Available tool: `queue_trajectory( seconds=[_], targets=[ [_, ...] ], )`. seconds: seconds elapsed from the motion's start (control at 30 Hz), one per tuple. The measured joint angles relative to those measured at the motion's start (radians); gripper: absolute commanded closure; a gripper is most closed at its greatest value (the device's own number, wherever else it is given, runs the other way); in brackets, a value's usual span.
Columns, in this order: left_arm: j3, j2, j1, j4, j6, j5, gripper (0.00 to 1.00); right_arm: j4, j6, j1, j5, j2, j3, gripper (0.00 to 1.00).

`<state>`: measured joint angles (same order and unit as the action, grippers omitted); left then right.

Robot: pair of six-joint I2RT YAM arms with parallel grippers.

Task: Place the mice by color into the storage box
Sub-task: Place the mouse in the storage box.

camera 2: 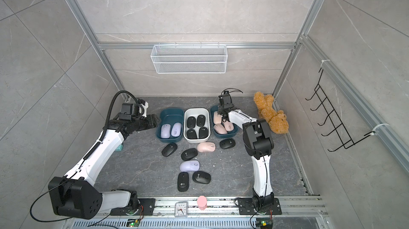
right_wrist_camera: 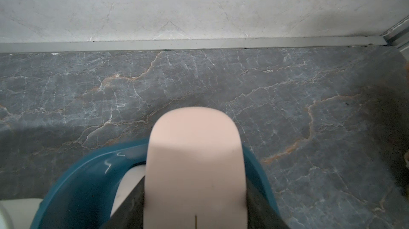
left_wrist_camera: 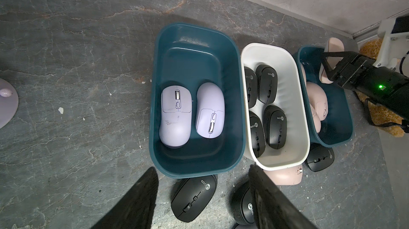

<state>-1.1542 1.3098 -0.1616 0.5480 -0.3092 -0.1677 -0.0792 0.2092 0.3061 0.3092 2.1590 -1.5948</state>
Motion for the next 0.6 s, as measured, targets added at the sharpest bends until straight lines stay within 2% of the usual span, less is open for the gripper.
queue_trajectory(
  seconds=[0.27, 0.6],
  targets=[
    [0.005, -0.011, 0.005, -0.004, 0.0, -0.001, 0.33, -0.09, 0.077, 0.0, 0.037, 0.031, -0.029, 0.48],
    [0.021, -0.026, 0.013, -0.013, -0.001, -0.001, 0.33, -0.093, 0.137, 0.0, 0.039, 0.031, -0.028, 0.48]
  ],
)
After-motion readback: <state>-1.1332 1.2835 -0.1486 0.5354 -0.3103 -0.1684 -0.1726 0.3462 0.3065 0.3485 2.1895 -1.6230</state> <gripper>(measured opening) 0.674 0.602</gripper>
